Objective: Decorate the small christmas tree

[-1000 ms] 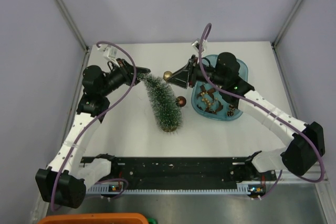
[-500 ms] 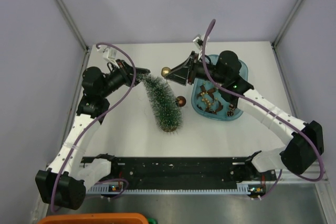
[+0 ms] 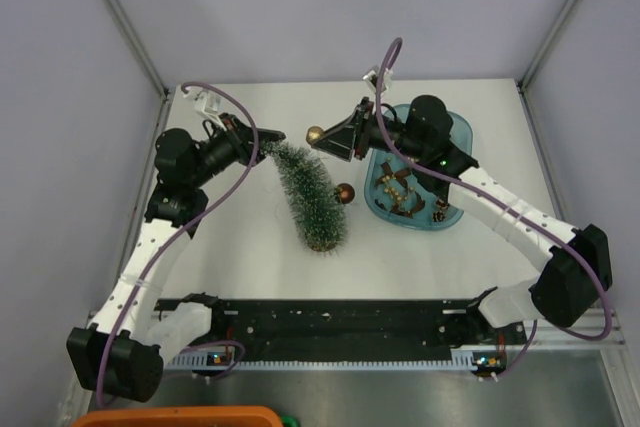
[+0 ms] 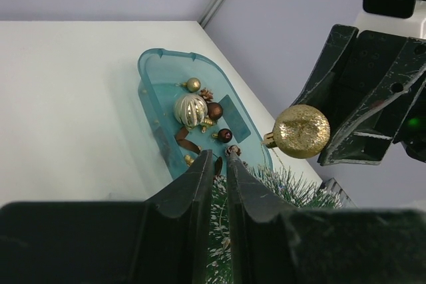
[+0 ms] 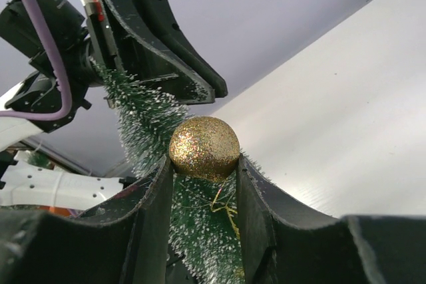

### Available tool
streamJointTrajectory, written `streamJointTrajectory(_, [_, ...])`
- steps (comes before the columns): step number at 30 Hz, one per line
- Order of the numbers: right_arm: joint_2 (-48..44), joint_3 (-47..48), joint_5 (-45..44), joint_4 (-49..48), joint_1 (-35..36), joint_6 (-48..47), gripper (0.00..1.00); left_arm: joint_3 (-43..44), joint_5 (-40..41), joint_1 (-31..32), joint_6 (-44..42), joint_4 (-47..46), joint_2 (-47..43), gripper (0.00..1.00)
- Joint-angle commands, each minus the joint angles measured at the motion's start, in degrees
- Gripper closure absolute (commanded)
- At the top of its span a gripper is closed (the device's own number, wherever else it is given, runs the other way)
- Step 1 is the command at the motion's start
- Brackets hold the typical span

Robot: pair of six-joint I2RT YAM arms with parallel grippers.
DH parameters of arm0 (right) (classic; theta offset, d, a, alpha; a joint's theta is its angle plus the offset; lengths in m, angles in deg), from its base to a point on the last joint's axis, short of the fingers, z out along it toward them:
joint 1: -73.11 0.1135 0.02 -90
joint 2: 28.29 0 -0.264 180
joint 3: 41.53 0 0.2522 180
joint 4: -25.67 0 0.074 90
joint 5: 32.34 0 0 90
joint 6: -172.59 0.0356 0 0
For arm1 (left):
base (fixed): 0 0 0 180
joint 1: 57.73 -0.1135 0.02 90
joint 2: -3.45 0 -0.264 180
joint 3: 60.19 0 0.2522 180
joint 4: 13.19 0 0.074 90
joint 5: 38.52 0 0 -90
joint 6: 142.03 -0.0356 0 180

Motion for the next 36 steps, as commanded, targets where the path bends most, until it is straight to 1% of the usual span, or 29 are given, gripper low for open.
streamJointTrajectory(1, [0.0, 0.2, -2.9, -0.1, 0.6, -3.1, 0.90, -0.7, -0.6, -0.4, 0.2, -3.9, -1.5, 0.80])
streamJointTrajectory(9, [0.3, -3.2, -4.3, -1.5, 0.6, -3.5, 0.92, -0.6, -0.6, -0.4, 0.3, -3.9, -1.7, 0.82])
streamJointTrajectory(17, [-4.8, -8.8, -5.3, -2.9, 0.6, -1.7, 0.92, -1.0, 0.1, -0.4, 0.2, -3.8, -2.0, 0.84])
streamJointTrajectory(25, [-9.6, -11.3, -5.7, -4.2, 0.7, 0.8, 0.92, -1.5, 0.2, -0.4, 0.1, -3.6, -2.3, 0.84])
streamJointTrajectory(36, [-12.1, -15.6, -4.1, -8.0, 0.9, 4.9, 0.92, -1.6, 0.5, -0.4, 0.0, -3.5, -2.7, 0.85])
